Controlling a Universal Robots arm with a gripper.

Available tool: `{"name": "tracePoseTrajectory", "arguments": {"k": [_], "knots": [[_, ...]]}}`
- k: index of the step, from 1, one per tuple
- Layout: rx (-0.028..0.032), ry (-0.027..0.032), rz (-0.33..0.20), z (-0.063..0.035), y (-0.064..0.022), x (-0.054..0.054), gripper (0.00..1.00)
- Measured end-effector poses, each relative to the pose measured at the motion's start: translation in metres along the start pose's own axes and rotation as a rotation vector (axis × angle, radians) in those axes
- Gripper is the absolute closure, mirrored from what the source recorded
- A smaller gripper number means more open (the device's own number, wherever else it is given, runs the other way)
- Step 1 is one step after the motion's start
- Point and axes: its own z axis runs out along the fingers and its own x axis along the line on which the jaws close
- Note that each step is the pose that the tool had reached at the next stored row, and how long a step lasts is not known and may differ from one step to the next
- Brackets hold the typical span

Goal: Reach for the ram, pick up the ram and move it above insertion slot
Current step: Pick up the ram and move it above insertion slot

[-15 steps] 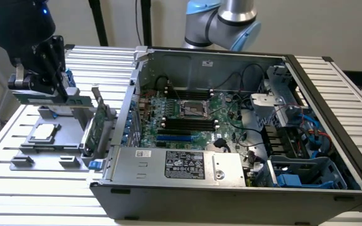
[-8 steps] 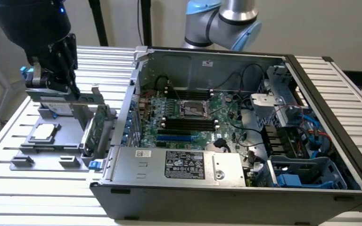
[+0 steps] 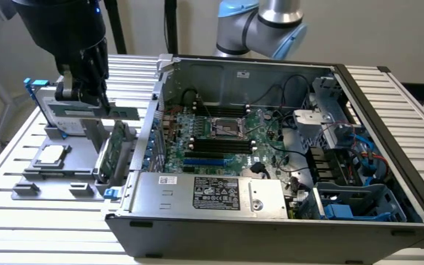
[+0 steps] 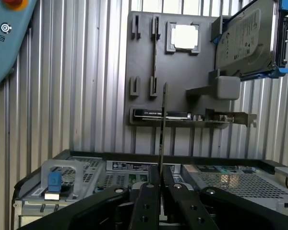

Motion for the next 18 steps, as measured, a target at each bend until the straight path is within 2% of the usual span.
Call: {"name": "tracePoseTrajectory", "arguments": {"k": [18], "knots": [[0.0002, -0.0249, 0.000, -0.0082, -0.0515, -0.006, 0.86]]}}
